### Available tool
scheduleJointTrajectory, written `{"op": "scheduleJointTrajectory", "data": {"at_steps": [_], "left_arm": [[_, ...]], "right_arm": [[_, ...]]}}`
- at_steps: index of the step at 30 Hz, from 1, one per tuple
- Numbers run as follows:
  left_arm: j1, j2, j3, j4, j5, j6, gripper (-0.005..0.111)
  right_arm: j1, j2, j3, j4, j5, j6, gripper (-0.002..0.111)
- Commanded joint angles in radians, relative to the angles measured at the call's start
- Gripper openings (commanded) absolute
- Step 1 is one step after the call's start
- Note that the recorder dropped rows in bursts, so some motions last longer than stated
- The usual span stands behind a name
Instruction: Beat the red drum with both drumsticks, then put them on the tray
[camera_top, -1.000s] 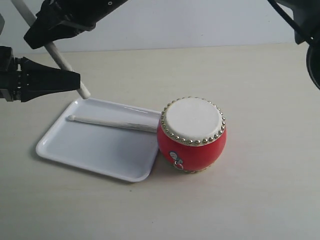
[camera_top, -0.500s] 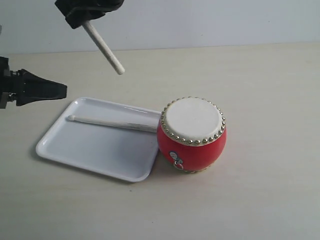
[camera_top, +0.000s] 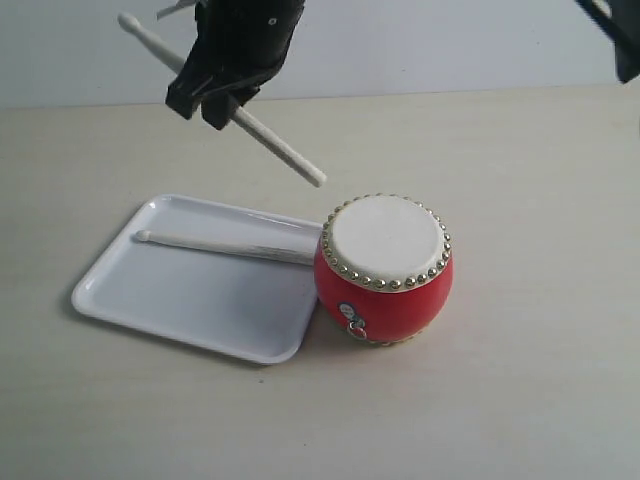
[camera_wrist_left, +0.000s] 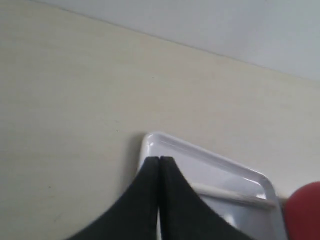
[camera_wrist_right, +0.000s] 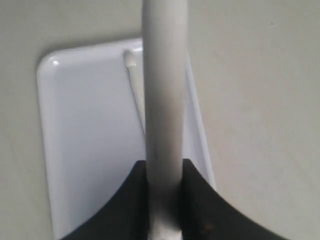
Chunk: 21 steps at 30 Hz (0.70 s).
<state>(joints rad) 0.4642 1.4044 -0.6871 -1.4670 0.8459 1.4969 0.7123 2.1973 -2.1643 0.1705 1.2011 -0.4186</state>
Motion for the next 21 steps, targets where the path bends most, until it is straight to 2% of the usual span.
{"op": "scheduleJointTrajectory", "data": {"at_steps": [1, 11, 21], "left_arm": [[0.004, -0.119, 0.034, -0.027, -0.067, -0.008, 0.000], [0.004, -0.219, 0.070, -0.036, -0.101, -0.008, 0.000], [0.004, -0.219, 0.074, -0.036, -0.101, -0.008, 0.000]], "right_arm": [[0.065, 0.043, -0.006, -0.126, -0.014, 0.022, 0.000], [0.161, 0.149, -0.006, -0.128, -0.050, 0.022, 0.000], [0.172, 0.225, -0.006, -0.125, -0.067, 0.022, 0.000]]}}
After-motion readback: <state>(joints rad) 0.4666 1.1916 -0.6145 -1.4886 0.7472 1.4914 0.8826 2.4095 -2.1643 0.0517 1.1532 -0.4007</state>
